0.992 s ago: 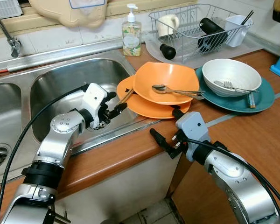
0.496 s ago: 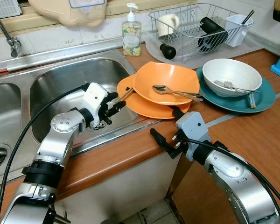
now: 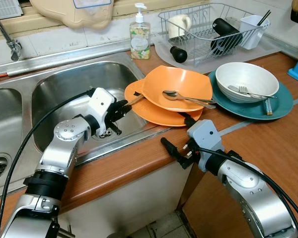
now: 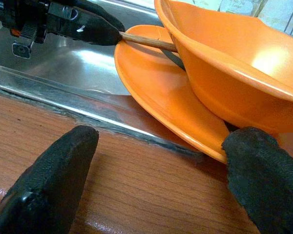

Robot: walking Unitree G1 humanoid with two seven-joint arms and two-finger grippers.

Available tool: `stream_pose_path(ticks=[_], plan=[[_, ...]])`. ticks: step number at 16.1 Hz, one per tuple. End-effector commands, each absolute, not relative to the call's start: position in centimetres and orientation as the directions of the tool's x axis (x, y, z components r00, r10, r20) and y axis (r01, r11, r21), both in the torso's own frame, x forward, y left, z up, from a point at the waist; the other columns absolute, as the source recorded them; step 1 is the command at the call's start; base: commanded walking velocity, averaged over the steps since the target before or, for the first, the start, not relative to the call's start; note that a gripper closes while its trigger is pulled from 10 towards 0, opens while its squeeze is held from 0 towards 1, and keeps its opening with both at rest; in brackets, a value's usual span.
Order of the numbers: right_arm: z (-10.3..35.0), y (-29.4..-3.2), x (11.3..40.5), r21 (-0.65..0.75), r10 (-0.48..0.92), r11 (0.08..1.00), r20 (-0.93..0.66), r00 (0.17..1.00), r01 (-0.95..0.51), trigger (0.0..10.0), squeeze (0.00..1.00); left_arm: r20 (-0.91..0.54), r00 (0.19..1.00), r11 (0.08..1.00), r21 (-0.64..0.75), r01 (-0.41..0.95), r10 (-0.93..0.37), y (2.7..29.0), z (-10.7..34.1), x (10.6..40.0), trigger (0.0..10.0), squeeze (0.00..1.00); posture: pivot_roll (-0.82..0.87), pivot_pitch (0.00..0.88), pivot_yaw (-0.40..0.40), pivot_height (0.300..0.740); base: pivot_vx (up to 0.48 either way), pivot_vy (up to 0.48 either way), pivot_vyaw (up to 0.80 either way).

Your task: Kitchen organization

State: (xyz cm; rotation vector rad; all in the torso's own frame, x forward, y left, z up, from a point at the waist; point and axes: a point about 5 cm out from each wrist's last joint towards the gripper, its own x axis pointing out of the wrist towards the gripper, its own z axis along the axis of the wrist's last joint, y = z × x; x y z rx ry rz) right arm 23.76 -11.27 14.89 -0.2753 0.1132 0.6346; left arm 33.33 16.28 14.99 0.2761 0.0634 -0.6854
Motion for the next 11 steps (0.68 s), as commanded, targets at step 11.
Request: stream_pose_path(ticks=[11], plan=[[15.6,-11.0,24.3,-0.237,0.589,0.757,-0.158,0.793,-0.609,10.0,0.00,0.045,0.898,0.895,0.114,0.431,-0.438,19.6,17.7,33.4,0.0,0.00,-0.03,0.000,0.057,0.740,0.000,0.000,0.00]])
